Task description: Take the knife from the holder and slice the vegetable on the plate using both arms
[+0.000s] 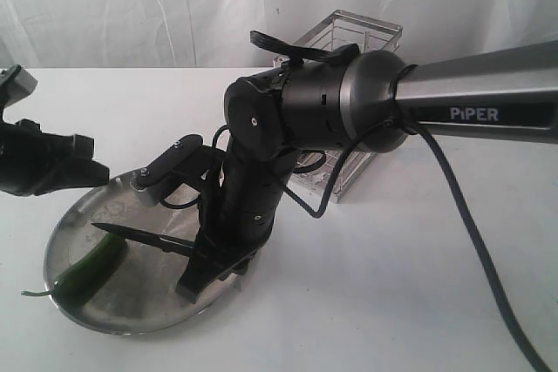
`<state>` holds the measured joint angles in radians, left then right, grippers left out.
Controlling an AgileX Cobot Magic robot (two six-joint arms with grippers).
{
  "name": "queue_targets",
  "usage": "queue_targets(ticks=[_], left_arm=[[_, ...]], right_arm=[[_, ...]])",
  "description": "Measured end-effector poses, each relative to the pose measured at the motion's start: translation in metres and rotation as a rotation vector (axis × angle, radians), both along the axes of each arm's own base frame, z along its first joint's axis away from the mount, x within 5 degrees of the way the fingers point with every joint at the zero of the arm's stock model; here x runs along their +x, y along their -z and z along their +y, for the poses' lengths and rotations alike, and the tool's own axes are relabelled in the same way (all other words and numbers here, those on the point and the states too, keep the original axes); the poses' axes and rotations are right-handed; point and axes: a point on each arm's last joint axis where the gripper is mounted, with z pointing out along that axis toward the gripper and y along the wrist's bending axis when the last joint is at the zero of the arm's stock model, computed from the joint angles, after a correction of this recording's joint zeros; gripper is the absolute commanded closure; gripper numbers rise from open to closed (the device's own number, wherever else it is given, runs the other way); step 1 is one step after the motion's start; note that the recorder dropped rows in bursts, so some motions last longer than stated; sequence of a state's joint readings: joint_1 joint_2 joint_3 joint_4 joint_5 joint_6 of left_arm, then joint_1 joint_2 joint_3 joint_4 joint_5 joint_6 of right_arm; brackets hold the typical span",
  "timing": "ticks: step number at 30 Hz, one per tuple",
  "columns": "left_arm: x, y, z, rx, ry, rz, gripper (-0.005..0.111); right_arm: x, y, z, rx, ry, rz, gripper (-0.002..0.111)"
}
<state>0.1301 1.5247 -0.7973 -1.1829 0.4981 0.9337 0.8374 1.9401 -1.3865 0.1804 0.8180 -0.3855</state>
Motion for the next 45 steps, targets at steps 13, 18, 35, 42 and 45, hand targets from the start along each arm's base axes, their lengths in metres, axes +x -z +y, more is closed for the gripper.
queue_targets(ticks=[13, 18, 35, 42, 45], left_arm=[[0.005, 0.009, 0.007, -0.046, 0.050, 0.015, 0.107], [-0.001, 0.022, 0.005, -0.050, 0.069, 0.059, 0.107], [-0.007, 0.032, 0.004, -0.053, 0.070, 0.060, 0.107], [-0.007, 0.032, 0.001, -0.054, 0.076, 0.058, 0.107], [-0.007, 0.032, -0.003, -0.053, 0.091, 0.059, 0.107]], right_arm=[[0.000, 0.000, 0.000, 0.005, 0.001, -0.005, 0.108], [0.000, 0.000, 0.000, 0.005, 0.001, -0.005, 0.108], [0.000, 0.007, 0.000, -0.020, 0.000, 0.021, 0.108], [0.000, 0.009, 0.000, -0.024, 0.000, 0.023, 0.108], [0.000, 0.009, 0.000, -0.024, 0.000, 0.023, 0.108]])
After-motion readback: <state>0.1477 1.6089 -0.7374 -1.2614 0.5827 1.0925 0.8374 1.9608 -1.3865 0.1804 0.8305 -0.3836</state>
